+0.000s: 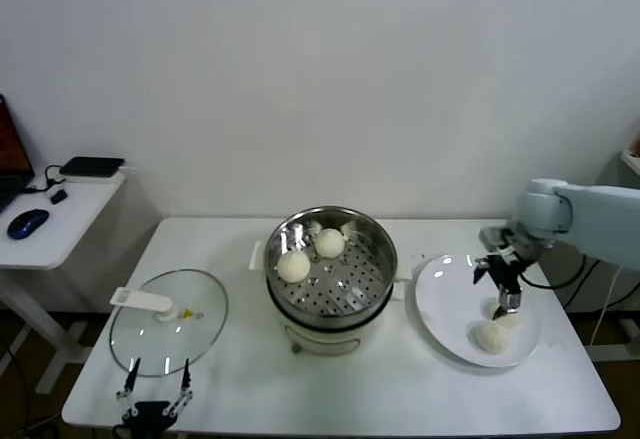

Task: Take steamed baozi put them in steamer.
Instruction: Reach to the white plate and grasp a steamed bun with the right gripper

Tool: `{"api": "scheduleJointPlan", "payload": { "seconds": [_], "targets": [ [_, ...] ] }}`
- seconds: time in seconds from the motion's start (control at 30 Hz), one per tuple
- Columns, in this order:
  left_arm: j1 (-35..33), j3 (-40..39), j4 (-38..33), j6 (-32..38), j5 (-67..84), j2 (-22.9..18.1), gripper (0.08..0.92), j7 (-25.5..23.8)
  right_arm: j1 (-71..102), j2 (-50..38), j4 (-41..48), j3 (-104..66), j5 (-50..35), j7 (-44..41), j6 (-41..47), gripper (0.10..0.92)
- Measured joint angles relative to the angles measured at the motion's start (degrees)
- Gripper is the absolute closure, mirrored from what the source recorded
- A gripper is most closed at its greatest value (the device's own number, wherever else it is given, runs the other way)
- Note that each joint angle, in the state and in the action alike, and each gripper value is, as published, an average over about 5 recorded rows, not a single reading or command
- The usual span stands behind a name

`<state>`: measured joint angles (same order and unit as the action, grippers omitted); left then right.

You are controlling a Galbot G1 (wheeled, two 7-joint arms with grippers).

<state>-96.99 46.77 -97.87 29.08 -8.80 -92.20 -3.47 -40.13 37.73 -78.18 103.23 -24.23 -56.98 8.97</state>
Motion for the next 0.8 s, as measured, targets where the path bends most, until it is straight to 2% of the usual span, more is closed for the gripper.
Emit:
{"api": "scheduleJointPlan", "payload": {
  "seconds": [0.8],
  "targets": [
    [0.4, 0.2, 0.9, 0.2, -0.4, 0.0, 0.177, 0.2, 14.6, -2.4, 4.8, -10.5, 6.9, 0.9, -0.3, 0.203]
  ]
}}
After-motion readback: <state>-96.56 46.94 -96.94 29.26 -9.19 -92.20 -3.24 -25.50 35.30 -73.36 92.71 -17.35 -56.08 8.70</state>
